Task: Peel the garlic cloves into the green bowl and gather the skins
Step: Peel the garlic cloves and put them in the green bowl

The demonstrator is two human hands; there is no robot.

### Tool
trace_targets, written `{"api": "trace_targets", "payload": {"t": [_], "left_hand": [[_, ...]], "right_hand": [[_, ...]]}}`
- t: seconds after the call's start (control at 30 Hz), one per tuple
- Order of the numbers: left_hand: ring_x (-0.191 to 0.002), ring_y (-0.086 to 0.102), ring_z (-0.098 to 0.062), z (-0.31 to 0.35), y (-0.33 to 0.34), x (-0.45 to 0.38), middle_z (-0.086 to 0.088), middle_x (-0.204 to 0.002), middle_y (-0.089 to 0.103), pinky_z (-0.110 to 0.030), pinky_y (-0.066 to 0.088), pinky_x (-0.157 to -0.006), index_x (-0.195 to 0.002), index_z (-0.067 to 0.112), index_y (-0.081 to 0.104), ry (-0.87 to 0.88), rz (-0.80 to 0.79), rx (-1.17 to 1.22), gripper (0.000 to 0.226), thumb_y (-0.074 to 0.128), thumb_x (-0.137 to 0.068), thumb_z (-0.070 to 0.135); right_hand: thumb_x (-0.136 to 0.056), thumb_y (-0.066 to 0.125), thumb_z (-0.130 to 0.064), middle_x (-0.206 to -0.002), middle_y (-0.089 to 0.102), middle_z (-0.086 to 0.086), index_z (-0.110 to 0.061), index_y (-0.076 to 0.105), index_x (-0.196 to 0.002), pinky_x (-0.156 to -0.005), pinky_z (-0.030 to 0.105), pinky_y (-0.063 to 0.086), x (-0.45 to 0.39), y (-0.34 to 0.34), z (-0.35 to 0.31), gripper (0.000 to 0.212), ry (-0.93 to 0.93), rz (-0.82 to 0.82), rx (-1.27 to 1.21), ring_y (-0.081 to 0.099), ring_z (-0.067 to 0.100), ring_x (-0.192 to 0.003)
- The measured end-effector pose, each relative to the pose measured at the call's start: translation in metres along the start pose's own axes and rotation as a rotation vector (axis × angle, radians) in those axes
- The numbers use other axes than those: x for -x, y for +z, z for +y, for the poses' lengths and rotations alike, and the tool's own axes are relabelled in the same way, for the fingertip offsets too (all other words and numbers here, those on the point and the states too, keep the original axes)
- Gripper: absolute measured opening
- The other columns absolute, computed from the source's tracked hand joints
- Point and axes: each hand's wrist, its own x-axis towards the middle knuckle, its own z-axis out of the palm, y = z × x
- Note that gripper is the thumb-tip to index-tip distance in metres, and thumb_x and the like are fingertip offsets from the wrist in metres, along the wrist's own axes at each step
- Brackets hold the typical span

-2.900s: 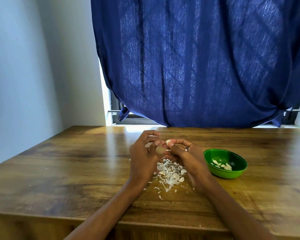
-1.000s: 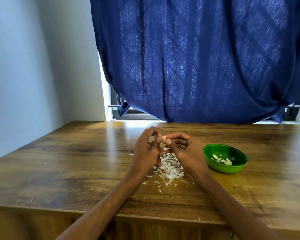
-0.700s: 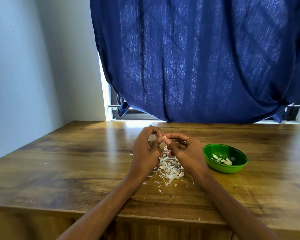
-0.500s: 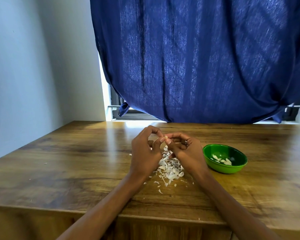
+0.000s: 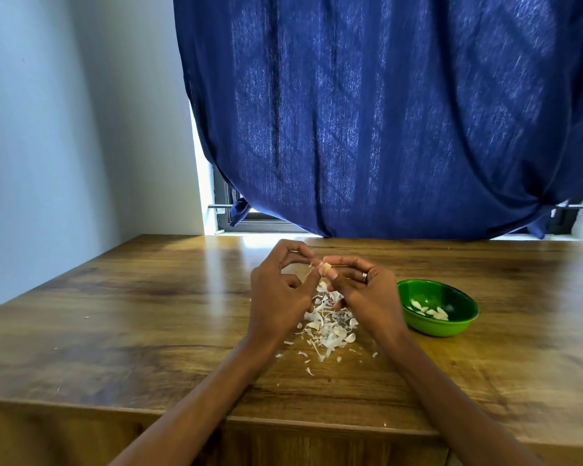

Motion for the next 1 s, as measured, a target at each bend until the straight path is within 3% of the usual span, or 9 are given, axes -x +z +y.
{"api": "trace_targets", "payload": {"t": [0.2,0.3,0.43,0.57,0.63,0.7,0.77,0.87,1.0], "left_hand": [[-0.039,0.061,-0.025,-0.001,0.000,0.000,0.008,-0.099,0.072,-0.028,0.047,-0.037,-0.098,0.018,0.060,0.003,-0.008,-0.002,0.023,0.080,-0.088,0.013],[-0.042,0.062,-0.019,-0.003,0.000,0.001,0.010,-0.098,0.073,-0.036,0.052,-0.039,-0.101,0.019,0.067,0.037,-0.022,-0.046,0.014,0.078,-0.091,0.016],[-0.048,0.065,-0.008,-0.007,0.000,-0.001,0.010,-0.093,0.076,-0.023,0.051,-0.046,-0.105,0.015,0.076,0.060,-0.019,-0.090,0.011,0.066,-0.100,0.017],[-0.061,0.063,0.000,-0.015,0.000,-0.001,0.013,-0.093,0.071,-0.027,0.054,-0.058,-0.104,0.021,0.077,0.154,-0.087,-0.226,0.021,0.060,-0.101,0.034],[-0.061,0.061,0.002,-0.018,0.000,-0.002,0.015,-0.093,0.068,-0.022,0.051,-0.059,-0.101,0.021,0.079,0.169,-0.105,-0.257,0.020,0.065,-0.098,0.034],[-0.061,0.062,0.004,-0.020,-0.002,-0.004,0.016,-0.096,0.069,-0.020,0.053,-0.059,-0.097,0.022,0.082,0.166,-0.129,-0.271,0.010,0.079,-0.089,0.018],[-0.068,0.066,0.002,-0.022,-0.003,-0.004,0.015,-0.098,0.070,-0.019,0.054,-0.057,-0.094,0.023,0.083,0.150,-0.116,-0.286,0.020,0.085,-0.080,0.009],[-0.075,0.067,-0.001,-0.019,-0.002,-0.004,0.017,-0.094,0.070,-0.012,0.049,-0.053,-0.091,0.023,0.081,0.143,-0.048,-0.248,0.016,0.085,-0.082,0.011],[-0.069,0.066,-0.001,-0.014,-0.002,-0.005,0.017,-0.094,0.071,-0.020,0.050,-0.056,-0.091,0.027,0.076,0.195,0.006,-0.215,0.010,0.082,-0.086,0.020]], "right_hand": [[-0.088,0.073,-0.015,-0.088,0.076,-0.016,-0.031,0.073,-0.095,-0.053,0.027,0.058,0.001,0.001,0.000,0.017,-0.015,-0.014,0.047,0.072,0.006,-0.075],[-0.090,0.071,-0.016,-0.086,0.075,-0.017,-0.034,0.072,-0.094,-0.053,0.027,0.058,0.000,0.001,0.001,0.019,-0.012,0.010,0.059,0.071,0.007,-0.073],[-0.092,0.071,-0.016,-0.091,0.076,-0.009,-0.029,0.074,-0.099,-0.056,0.034,0.059,-0.002,-0.002,0.004,0.015,-0.008,0.042,0.071,0.071,0.008,-0.070],[-0.088,0.076,-0.023,-0.092,0.076,-0.006,-0.025,0.075,-0.098,-0.056,0.033,0.059,-0.002,-0.003,0.004,0.011,-0.001,0.048,0.056,0.071,0.009,-0.072],[-0.087,0.078,-0.022,-0.089,0.077,-0.005,-0.022,0.075,-0.099,-0.055,0.033,0.059,-0.002,-0.003,0.003,0.013,0.030,0.054,0.020,0.071,0.008,-0.070],[-0.087,0.077,-0.020,-0.086,0.078,-0.005,-0.021,0.075,-0.101,-0.055,0.030,0.057,-0.002,-0.004,0.001,0.015,0.066,0.053,-0.012,0.070,0.006,-0.068],[-0.087,0.076,-0.018,-0.087,0.078,-0.004,-0.019,0.076,-0.102,-0.054,0.027,0.056,-0.002,-0.004,0.000,0.015,0.086,0.043,-0.043,0.069,0.005,-0.068],[-0.087,0.076,-0.017,-0.088,0.079,0.000,-0.017,0.075,-0.103,-0.055,0.025,0.055,-0.002,-0.005,-0.001,0.016,0.105,0.024,-0.088,0.072,0.010,-0.073],[-0.082,0.079,-0.024,-0.088,0.079,-0.002,-0.018,0.077,-0.100,-0.059,0.028,0.056,-0.002,-0.005,0.000,0.019,0.126,0.015,-0.064,0.073,0.013,-0.082]]}}
